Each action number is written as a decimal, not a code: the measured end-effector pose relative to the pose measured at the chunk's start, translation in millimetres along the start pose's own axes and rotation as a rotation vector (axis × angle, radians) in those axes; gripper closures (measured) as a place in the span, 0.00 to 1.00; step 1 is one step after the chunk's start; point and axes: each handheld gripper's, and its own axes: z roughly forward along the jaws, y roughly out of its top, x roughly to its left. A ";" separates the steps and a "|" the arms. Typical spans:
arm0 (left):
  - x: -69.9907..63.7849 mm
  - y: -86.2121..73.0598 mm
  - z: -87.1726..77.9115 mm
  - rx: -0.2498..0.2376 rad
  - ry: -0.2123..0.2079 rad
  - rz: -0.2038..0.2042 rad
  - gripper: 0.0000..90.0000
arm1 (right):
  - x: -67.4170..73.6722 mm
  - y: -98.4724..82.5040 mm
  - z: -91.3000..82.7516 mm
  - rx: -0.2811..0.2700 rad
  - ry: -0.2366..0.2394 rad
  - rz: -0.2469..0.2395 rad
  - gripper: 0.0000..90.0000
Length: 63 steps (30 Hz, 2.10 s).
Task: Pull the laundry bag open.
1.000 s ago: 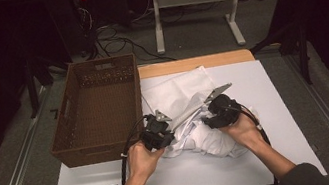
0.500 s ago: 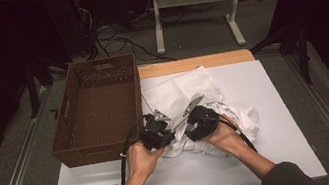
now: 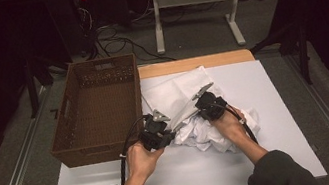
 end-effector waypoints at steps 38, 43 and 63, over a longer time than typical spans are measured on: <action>2.4 0.3 0.5 -0.007 -0.031 -0.014 0.91 | 44.2 -7.1 -21.3 -0.080 0.281 -0.158 0.89; 2.4 0.4 -0.1 -0.017 -0.034 -0.014 0.91 | 32.3 2.5 -20.3 -0.062 0.277 -0.119 0.98; 4.7 -1.3 0.0 -0.015 -0.019 -0.026 0.91 | 21.3 5.9 -23.8 -0.037 0.182 -0.016 0.57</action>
